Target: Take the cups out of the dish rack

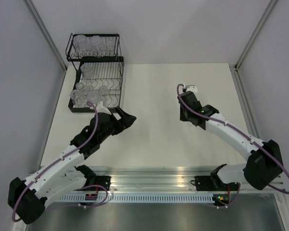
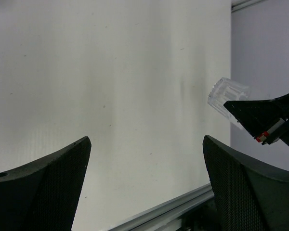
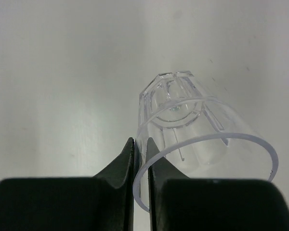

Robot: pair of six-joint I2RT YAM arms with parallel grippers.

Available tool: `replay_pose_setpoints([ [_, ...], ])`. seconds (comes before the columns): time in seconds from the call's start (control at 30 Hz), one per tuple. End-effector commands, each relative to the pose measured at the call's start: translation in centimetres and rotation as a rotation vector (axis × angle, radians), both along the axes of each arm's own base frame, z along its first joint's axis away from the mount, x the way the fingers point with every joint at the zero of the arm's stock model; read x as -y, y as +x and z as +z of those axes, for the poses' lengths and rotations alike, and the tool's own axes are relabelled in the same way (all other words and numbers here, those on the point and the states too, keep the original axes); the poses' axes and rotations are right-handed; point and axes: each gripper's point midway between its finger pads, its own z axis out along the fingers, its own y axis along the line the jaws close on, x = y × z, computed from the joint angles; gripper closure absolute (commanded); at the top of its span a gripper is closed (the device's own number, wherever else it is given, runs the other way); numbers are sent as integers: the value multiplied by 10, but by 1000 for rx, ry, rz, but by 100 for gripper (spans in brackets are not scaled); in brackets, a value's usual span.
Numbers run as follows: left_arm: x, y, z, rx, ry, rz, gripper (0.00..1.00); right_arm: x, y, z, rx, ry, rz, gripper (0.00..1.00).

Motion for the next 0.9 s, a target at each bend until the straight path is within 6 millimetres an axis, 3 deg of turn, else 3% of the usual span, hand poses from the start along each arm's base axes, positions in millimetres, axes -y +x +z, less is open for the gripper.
replay_pose_setpoints([
  [0.0, -16, -8, -9, -5, 167, -35, 0, 77, -31, -46, -275, -269, -74, 99],
  [0.1, -20, -8, -3, 18, 193, -41, 0, 102, -14, -64, -375, -208, -146, 99],
  [0.17, -21, -9, -1, 26, 202, -41, 0, 106, -3, -72, -414, -182, -182, 99],
  [0.2, -22, -9, 0, 28, 203, -37, 0, 105, 10, -66, -389, -176, -198, 99],
  [0.3, -21, -12, 5, 34, 204, -58, 0, 107, 23, -70, -406, -209, -214, 99],
  [0.5, -28, -13, 8, 46, 236, -46, 0, 115, 41, -90, -453, -158, -240, 99],
  [0.63, -33, -12, 10, 44, 279, -44, 0, 122, 45, -104, -487, -158, -256, 93],
  [0.83, -42, -6, 12, 47, 339, -9, 0, 138, 58, -91, -434, -134, -309, 85],
  [0.87, -45, -3, 13, 55, 360, 6, 0, 139, 61, -83, -413, -129, -316, 76],
])
